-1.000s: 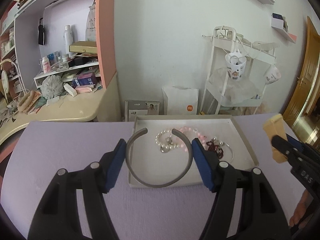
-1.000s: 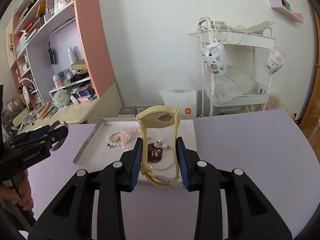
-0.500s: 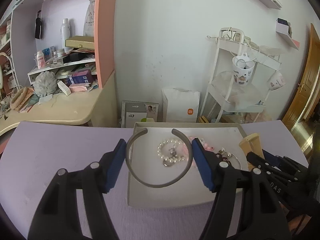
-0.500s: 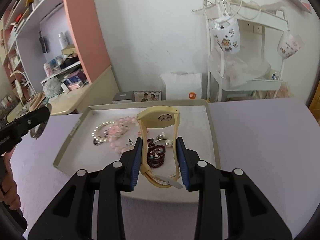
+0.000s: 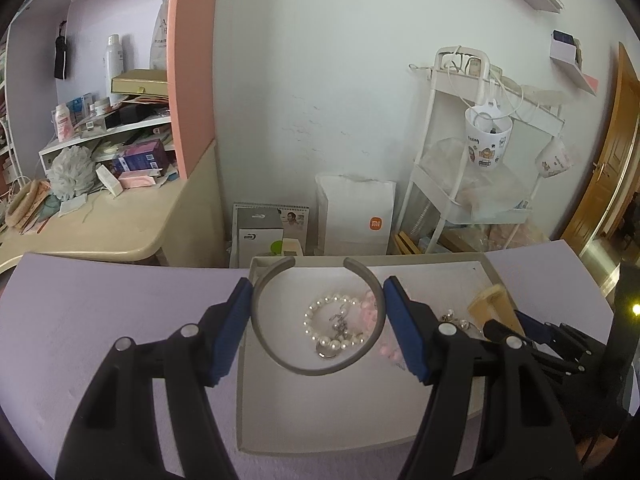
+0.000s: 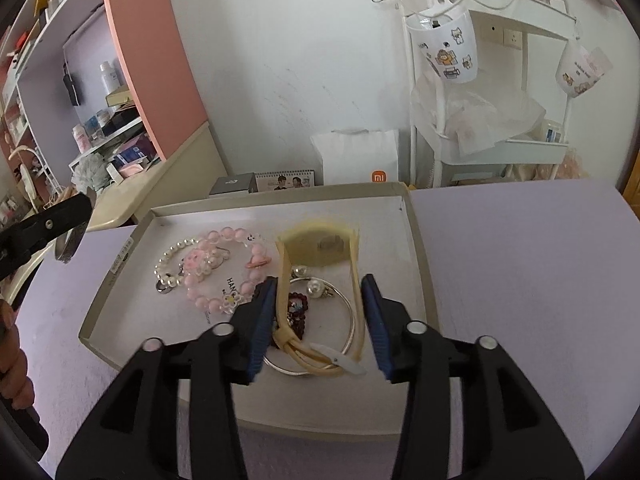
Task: Organize jewelry
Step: 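Open both tools to drop the watch and cuff into the tray, then withdraw both open tools back from the tray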
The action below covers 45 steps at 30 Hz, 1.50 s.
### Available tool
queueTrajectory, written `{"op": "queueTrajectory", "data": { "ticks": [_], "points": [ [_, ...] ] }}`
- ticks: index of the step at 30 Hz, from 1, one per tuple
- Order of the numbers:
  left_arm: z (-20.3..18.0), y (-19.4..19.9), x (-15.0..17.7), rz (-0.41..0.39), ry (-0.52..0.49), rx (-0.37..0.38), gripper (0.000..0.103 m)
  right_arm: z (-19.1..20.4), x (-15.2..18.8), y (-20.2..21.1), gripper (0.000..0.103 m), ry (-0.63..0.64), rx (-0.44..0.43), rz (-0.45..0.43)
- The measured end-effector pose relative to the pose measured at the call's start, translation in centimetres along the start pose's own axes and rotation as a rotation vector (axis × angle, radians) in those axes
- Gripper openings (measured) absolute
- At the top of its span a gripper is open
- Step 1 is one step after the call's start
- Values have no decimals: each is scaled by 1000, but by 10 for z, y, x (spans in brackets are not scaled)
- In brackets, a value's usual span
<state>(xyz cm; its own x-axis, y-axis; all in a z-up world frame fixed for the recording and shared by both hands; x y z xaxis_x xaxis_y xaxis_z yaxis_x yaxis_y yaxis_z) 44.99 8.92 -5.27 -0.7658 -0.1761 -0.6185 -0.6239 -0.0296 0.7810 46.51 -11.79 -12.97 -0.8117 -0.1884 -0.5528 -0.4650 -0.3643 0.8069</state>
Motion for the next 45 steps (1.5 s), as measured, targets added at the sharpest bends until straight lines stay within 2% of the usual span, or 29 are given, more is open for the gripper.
{"op": "queueTrajectory", "data": {
  "ticks": [1,3,29,32,33,39,45],
  "points": [
    [-1,-1,0,1,-1,1,66,0,1,1,62,-1,-5,-5],
    [-3,-4,0,4,-4,6,66,-1,2,4,64,-4,-8,-11],
    [-29,-30,15,76,-63,45,67,-10,13,17,67,-54,-24,-19],
    [-30,-29,17,73,-68,37,70,-9,13,19,70,-51,-23,-23],
    [-28,-27,16,65,-68,29,76,-9,13,20,72,-50,-22,-26],
    [-18,-11,15,35,-54,22,79,-5,13,30,84,-49,-20,-46],
    [-3,14,22,-2,-39,5,90,0,17,43,94,-47,-17,-65]
  ]
}}
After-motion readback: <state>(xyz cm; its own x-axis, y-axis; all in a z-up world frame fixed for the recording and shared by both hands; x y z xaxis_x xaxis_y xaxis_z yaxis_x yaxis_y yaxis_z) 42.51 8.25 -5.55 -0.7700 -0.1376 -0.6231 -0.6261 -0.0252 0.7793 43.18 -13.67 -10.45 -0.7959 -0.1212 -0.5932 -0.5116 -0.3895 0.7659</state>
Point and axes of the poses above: each gripper's, at about its wrist camera, not at the fingertips, and y roughly against the way its jaws point, z to its left, x to its underside, the point moved 6 cm from there along -y, roughly the way its jaws point, and after that the axes turned 13 degrees about z, right-handed, at the moved point
